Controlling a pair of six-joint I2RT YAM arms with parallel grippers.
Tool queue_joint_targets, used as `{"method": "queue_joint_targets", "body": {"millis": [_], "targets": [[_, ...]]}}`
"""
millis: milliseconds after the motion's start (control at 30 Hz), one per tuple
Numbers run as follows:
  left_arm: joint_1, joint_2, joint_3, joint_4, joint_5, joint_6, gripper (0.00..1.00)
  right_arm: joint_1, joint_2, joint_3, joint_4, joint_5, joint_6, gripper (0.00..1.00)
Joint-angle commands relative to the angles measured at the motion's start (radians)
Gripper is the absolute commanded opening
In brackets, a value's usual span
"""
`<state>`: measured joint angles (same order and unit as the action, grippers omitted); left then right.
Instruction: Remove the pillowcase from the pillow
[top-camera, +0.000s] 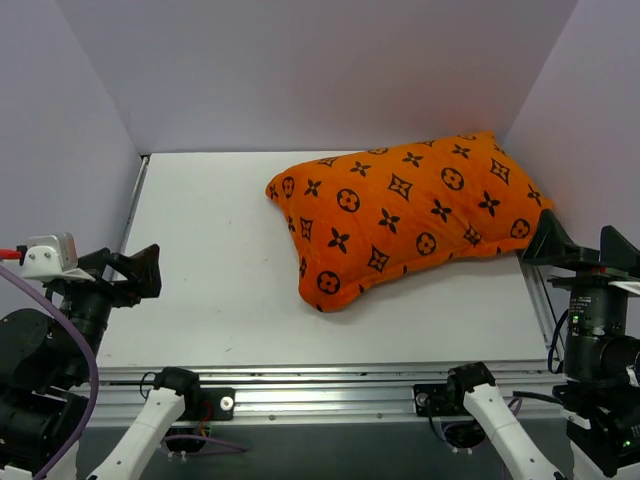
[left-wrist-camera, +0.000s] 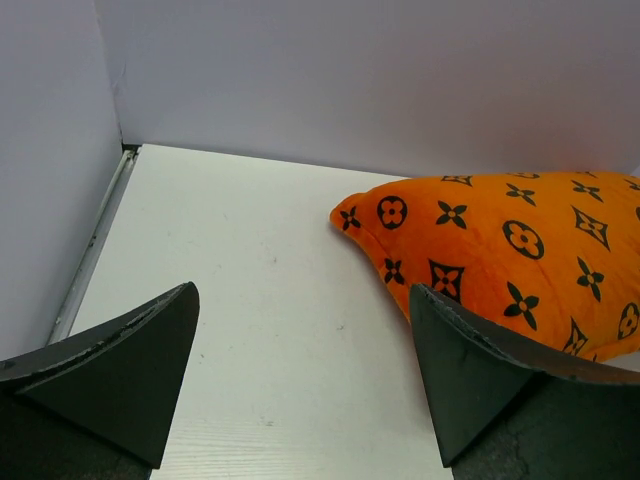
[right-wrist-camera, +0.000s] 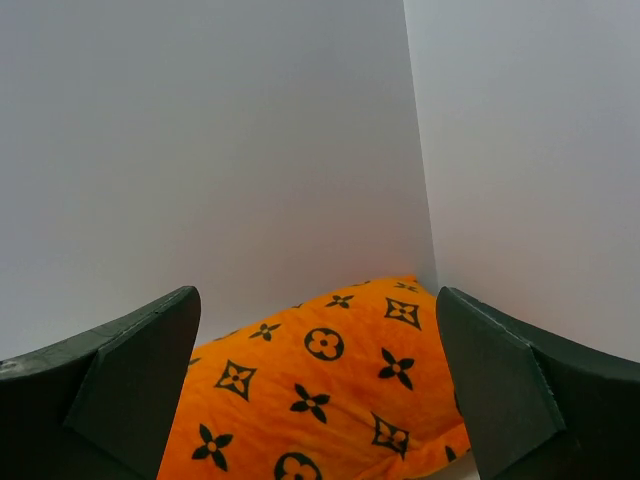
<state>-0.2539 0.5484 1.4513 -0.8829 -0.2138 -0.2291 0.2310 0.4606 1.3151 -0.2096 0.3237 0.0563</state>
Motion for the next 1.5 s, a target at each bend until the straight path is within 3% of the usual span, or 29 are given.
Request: {"method": "queue_joint_targets", "body": {"millis": [0, 267, 567, 867, 1233, 1333, 1433, 1467], "targets": [[-0.004, 0.002, -0.017, 0.007, 0.022, -0.012, 0.94, 0.007, 0.012, -0.014, 0.024, -0.011, 0.01, 1.0], [-0.004, 0.019, -0.13, 0.061, 0.05, -0.036, 0.94, 0.007, 0.118, -0.033, -0.096, -0.052, 0.08, 1.0], [-0.005, 0.094, -0.313, 0.202, 0.1, -0.055, 0.94, 0.008, 0.406, -0.146, -0.274, -0.152, 0.232, 1.0], [-0.002, 0.119, -0.578, 0.351, 0.134, -0.095, 0.94, 0.013, 0.611, -0.326, -0.024, -0.38, 0.375, 1.0], [0.007, 0.12, -0.605, 0.318, 0.036, -0.082, 0.94, 0.094, 0.829, -0.419, 0.2, -0.246, 0.496, 0.98], [0.008, 0.127, -0.6, 0.306, 0.03, -0.084, 0.94, 0.12, 0.872, -0.427, 0.248, -0.213, 0.508, 0.84], [0.011, 0.128, -0.598, 0.3, 0.025, -0.085, 0.94, 0.142, 0.911, -0.427, 0.265, -0.201, 0.508, 0.46], [0.012, 0.128, -0.598, 0.298, 0.024, -0.085, 0.94, 0.148, 0.92, -0.419, 0.271, -0.204, 0.507, 0.21]]}}
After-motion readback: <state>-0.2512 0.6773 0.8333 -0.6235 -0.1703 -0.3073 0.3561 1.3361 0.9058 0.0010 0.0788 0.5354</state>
